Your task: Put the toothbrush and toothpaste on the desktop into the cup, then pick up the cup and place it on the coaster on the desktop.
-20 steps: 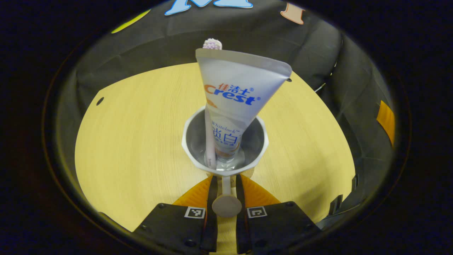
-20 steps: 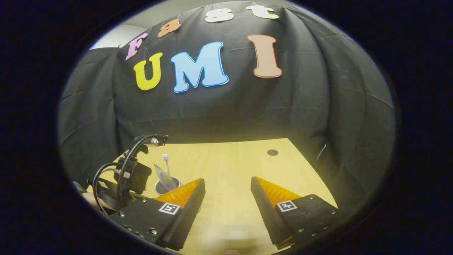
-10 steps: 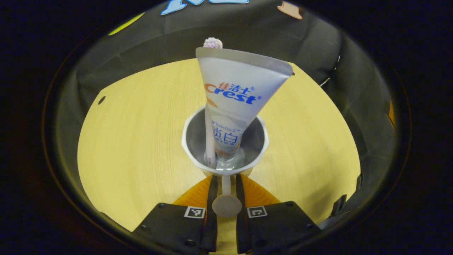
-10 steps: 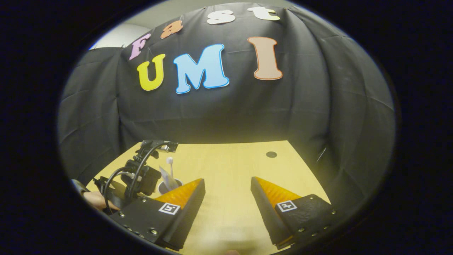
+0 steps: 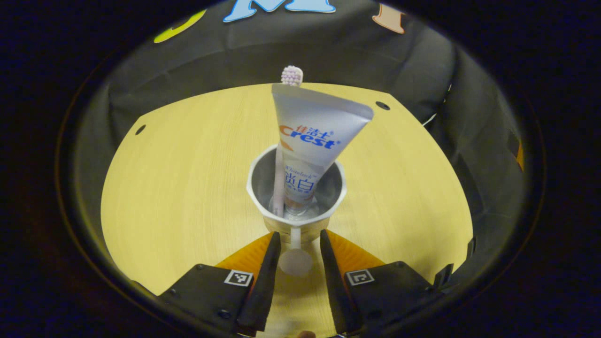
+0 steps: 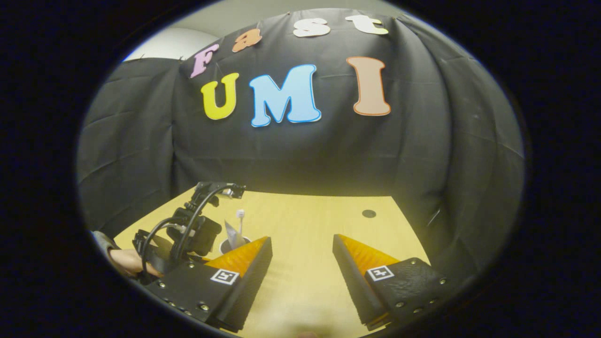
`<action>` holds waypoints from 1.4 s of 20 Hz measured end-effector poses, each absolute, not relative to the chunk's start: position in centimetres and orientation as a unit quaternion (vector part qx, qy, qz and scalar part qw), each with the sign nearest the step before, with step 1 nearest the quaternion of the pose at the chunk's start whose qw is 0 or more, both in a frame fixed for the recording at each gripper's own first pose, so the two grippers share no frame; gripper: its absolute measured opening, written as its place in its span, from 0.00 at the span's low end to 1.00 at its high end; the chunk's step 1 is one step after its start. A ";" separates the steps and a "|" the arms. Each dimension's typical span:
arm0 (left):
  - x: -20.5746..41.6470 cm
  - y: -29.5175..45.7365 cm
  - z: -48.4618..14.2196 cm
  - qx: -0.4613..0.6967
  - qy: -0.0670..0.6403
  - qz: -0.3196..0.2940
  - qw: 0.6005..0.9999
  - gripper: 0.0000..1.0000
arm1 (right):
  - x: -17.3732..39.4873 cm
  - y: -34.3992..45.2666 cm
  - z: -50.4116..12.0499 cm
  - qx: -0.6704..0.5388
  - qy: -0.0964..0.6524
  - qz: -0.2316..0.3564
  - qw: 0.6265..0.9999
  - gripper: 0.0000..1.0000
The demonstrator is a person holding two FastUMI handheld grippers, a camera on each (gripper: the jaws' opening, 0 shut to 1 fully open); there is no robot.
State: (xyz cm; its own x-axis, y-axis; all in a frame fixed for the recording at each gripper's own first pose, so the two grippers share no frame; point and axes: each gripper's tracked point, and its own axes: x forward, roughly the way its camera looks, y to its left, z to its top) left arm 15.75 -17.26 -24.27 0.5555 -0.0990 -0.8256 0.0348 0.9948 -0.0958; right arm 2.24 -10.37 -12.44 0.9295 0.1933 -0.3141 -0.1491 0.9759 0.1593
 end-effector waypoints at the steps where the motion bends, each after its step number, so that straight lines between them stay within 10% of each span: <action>1: 16.3 -17.5 -23.0 -0.041 0.458 -0.041 0.887 0.58 | 2.1 -10.2 -12.2 0.065 0.164 0.090 0.980 0.84; 28: 5.9 -11.3 6.9 -0.014 0.085 -0.038 0.996 0.90 | -2.2 -5.4 -4.0 0.040 0.079 0.008 0.996 0.84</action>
